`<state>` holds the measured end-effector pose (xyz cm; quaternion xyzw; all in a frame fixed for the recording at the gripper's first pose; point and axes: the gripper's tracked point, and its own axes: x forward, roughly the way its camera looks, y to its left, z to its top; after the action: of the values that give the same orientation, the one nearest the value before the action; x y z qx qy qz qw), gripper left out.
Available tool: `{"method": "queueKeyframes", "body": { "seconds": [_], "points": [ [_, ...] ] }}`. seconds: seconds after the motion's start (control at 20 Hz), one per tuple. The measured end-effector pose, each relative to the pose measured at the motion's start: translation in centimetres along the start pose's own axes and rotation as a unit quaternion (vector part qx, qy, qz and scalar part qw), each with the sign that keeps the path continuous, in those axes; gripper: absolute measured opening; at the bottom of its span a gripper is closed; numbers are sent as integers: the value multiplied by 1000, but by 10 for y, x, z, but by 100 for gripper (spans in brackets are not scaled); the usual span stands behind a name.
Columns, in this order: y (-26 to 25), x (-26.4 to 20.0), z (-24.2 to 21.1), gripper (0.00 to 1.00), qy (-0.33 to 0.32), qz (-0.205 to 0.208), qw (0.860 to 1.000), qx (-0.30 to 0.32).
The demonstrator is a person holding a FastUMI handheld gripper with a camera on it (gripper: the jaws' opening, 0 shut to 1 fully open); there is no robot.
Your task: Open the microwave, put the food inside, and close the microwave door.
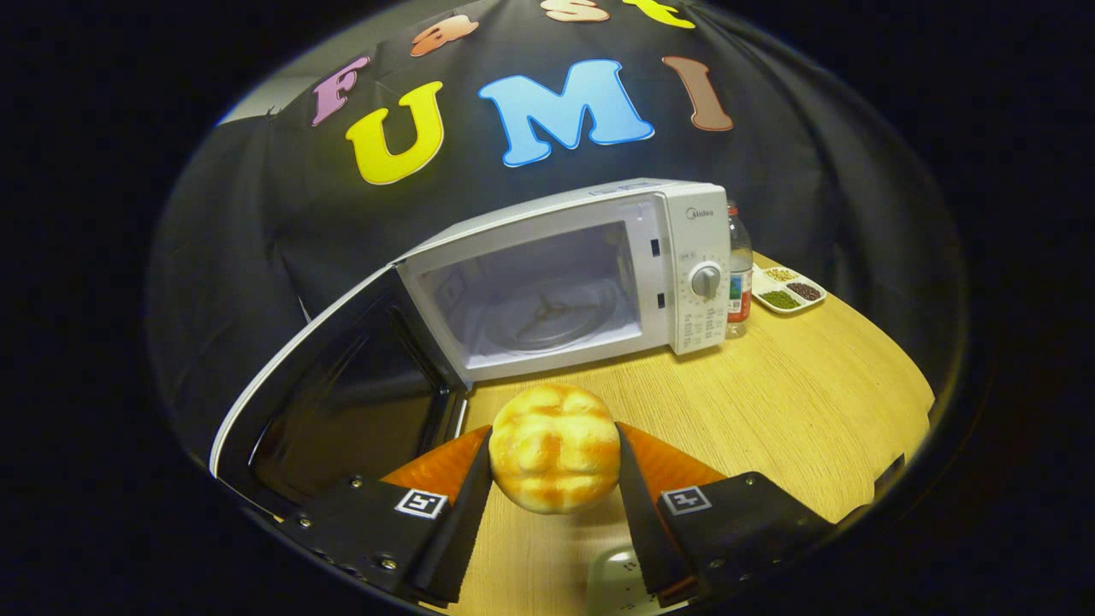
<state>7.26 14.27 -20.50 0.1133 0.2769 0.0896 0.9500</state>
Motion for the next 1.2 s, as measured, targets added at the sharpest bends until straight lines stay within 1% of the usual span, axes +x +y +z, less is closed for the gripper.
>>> {"method": "queueKeyframes", "body": {
  "seconds": [0.15, 0.45, 0.6, 0.9, 1.05, 1.2],
  "points": [
    [11, 19, 17, 76, -19, 19, 1000, 8],
    [22, 65, 39, 76, -38, 38, 998, 44],
    [20, 90, 47, 76, -48, 34, 997, 46],
    [19, 142, 54, 76, -50, 36, 995, 77],
    [20, 162, 61, 76, -67, 42, 992, 95],
    [21, 181, 65, 76, -71, 46, 992, 96]
  ]
}}
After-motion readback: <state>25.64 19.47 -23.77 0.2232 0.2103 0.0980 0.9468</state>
